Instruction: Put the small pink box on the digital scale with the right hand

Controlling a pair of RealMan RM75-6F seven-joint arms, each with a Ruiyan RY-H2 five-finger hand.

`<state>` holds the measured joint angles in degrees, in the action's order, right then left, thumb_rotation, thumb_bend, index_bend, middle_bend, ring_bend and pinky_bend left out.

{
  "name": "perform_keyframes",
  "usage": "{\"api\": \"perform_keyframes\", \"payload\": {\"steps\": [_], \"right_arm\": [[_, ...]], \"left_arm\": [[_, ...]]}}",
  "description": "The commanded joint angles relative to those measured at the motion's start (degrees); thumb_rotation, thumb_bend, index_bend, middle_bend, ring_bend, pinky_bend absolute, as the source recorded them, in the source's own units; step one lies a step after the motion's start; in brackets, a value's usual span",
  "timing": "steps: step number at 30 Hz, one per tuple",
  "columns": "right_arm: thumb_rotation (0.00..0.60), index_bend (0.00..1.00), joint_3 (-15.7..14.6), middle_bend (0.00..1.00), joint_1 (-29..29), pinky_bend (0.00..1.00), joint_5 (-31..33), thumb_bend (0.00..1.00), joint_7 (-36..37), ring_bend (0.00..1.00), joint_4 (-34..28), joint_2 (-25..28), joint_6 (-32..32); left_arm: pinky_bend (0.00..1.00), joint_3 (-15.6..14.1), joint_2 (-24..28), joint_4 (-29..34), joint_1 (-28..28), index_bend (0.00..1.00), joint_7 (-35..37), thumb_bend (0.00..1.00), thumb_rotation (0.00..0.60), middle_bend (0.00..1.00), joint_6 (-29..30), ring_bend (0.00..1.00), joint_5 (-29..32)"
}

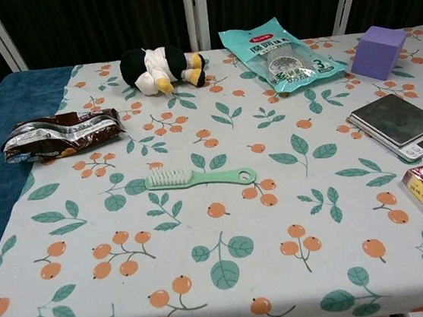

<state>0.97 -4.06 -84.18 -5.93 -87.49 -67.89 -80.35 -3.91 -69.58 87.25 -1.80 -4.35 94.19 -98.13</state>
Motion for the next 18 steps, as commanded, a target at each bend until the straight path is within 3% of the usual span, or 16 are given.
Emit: {"api": "perform_keyframes", "payload": {"steps": [1,11,18], "right_arm": [[0.6,0.0,0.0,0.0,-0.1,0.0,-0.6,0.04,0.4,0.0,0.4,-0.2,-0.2],[0.6,0.0,-0.4,0.0,-1.1,0.0,-1.7,0.04,-0.4,0.0,0.0,-0.4,1.1],[0.6,0.0,-1.8,0.01,-4.1,0.0,-3.2,0.03,-2.5,0.0,-1.7,0.0,6.5]], "left_arm": [[0.04,0.0,0.0,0.1,0.0,0.07,-0.1,0.11,0.6,0.06,0.0,0.0,-0.1],[0.04,0.1,0.0,0.0,0.3,0.07,0.1,0.11,0.6,0.06,-0.6,0.0,0.3],[0.04,0.1,-0.9,-1.1,0.6,0.07,0.9,0.11,0.6,0.06,-1.4,0.0,0.6]]}}
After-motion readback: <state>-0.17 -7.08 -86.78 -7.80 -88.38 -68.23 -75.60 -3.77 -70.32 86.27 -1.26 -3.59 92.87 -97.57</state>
